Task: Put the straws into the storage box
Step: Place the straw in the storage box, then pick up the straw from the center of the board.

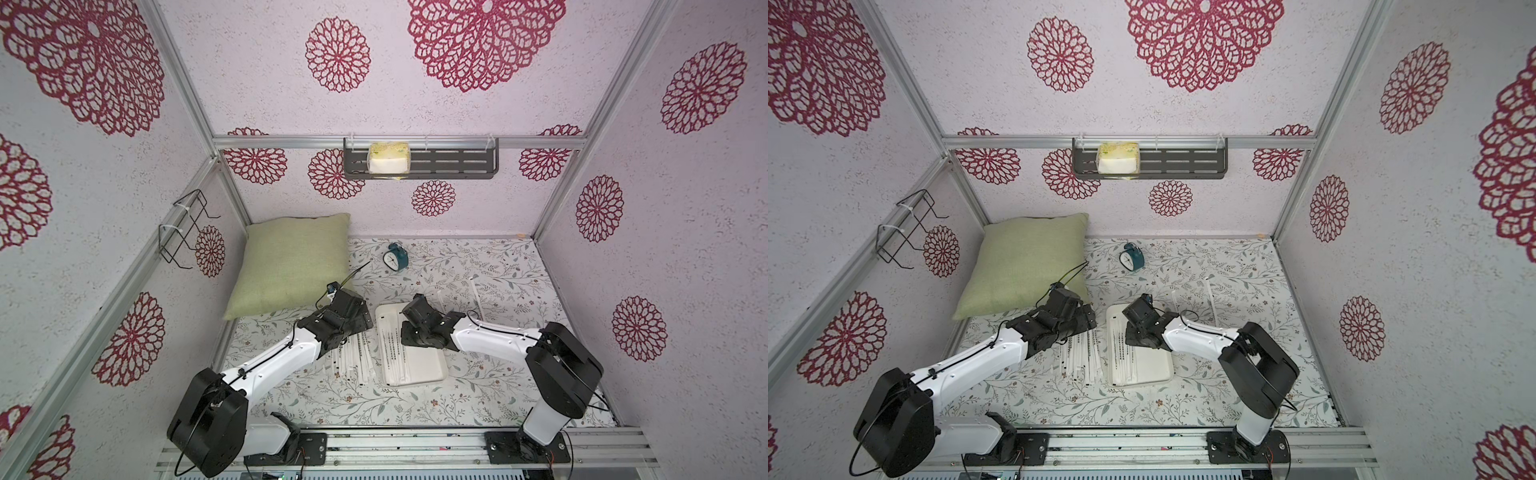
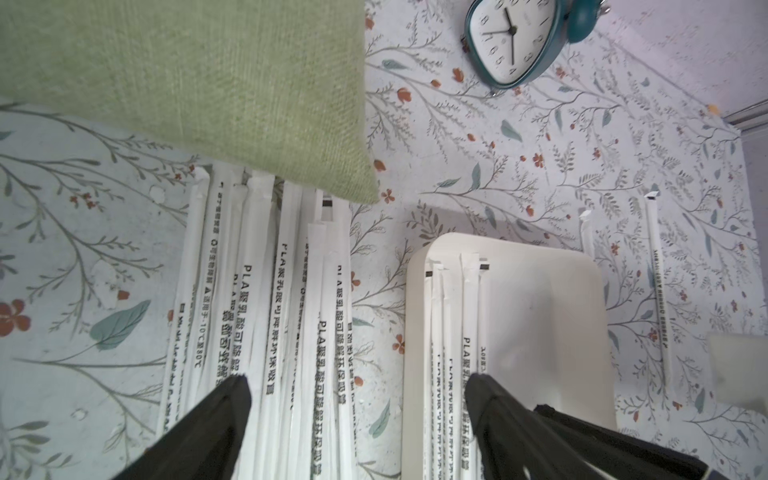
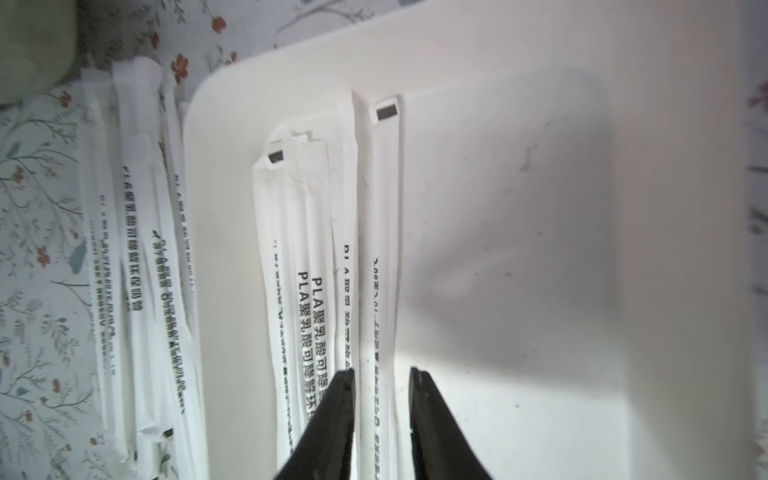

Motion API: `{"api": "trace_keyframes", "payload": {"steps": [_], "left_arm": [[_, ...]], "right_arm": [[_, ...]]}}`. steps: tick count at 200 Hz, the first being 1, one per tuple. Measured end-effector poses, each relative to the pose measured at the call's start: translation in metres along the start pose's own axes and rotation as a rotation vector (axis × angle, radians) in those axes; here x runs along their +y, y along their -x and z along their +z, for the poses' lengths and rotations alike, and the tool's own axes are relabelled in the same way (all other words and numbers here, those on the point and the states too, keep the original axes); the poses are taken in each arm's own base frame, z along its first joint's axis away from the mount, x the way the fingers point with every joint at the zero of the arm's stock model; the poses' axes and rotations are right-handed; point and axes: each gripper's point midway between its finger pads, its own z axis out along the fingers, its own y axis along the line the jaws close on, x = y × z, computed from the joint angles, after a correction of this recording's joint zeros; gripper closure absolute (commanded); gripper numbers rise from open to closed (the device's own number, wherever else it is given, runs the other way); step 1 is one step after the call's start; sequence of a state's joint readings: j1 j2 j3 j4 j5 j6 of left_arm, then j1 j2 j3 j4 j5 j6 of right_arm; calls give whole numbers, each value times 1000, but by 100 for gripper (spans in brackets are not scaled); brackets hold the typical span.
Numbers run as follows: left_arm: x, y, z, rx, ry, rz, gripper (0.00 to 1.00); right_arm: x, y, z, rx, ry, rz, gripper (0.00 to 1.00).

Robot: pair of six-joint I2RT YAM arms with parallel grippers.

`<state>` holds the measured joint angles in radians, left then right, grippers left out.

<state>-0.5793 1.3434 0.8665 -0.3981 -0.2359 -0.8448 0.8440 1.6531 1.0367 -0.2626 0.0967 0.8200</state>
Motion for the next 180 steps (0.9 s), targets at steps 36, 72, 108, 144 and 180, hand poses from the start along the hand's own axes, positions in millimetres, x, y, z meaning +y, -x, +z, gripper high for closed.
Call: {"api": "trace_keyframes", "payload": {"steps": [36,72,108,144,180], "left_arm": [[-30,24,-14,-52,-27,72,12],[-58,12,-11,-33,-54,143,11],[-62,-6,-1,11,-39,180,11],[-60,-8,0,14,-36,167,11],[-55,-13,3,25,-23,162,11]], "right_arm": [[-46,56,-44,-136,-18,60,66],[-125,73,-33,-128,-187,80,65],[-144,47,-5,-23,-251,2,64],[-149,42,11,6,-264,-26,66],[-154,38,24,21,-278,-47,72]]}}
